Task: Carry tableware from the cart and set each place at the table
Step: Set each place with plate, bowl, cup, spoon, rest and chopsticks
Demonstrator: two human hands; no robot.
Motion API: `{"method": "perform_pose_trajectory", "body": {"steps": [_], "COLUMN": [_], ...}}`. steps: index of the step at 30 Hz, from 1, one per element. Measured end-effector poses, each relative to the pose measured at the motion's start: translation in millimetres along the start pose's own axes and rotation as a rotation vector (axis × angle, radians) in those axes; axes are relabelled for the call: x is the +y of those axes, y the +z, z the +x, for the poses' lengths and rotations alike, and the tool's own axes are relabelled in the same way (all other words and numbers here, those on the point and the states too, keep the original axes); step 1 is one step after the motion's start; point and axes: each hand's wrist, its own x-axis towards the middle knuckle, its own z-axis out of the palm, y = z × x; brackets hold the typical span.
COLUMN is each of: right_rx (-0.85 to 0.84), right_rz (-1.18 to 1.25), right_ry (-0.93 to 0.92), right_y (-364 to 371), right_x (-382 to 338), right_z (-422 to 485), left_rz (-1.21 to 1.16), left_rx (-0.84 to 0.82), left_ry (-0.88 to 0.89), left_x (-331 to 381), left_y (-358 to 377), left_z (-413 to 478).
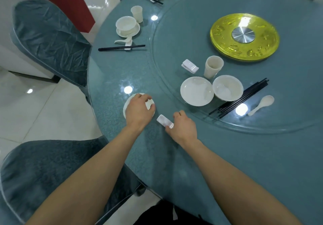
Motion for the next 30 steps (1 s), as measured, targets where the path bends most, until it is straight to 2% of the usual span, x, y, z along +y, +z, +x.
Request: {"method": "perform_pose_trajectory", "body": {"steps": [3, 9, 15, 20, 25, 30], "right_rx": [0.038, 0.131, 0.218, 0.256, 0.290, 0.296], "right_rz": [0.050, 0.089, 0.153, 0.183, 0.212, 0.228], "right_ry": [0.071, 0.238, 0.418, 0.523, 0.564, 0.589], "right_y": [-12.6, -29.9, -35.8, -34.6, -28.1, -25.4], "right_x": [20.6, 77.5, 122.7, 145.7, 158.4, 165.4], "right_z": [-9.5, -33.2, -54.7, -66.6, -79.7, -84.8], "left_rz": [-0.034, -0.042, -0.033, 0.053, 0.164, 0.224], "left_rx": [-0.037, -0.214, -0.364, -0.373, -0.322, -0.360], "left_ry": [0.066, 0.226, 0.310, 0.386, 0.384, 0.354], "left_x": [30.9, 92.1, 141.5, 170.3, 186.7, 195.9], "left_y": [14.3, 56.9, 98.4, 125.8, 142.9, 146.4], "left_z": [0.6, -7.3, -20.2, -29.7, -33.2, -29.2]}}
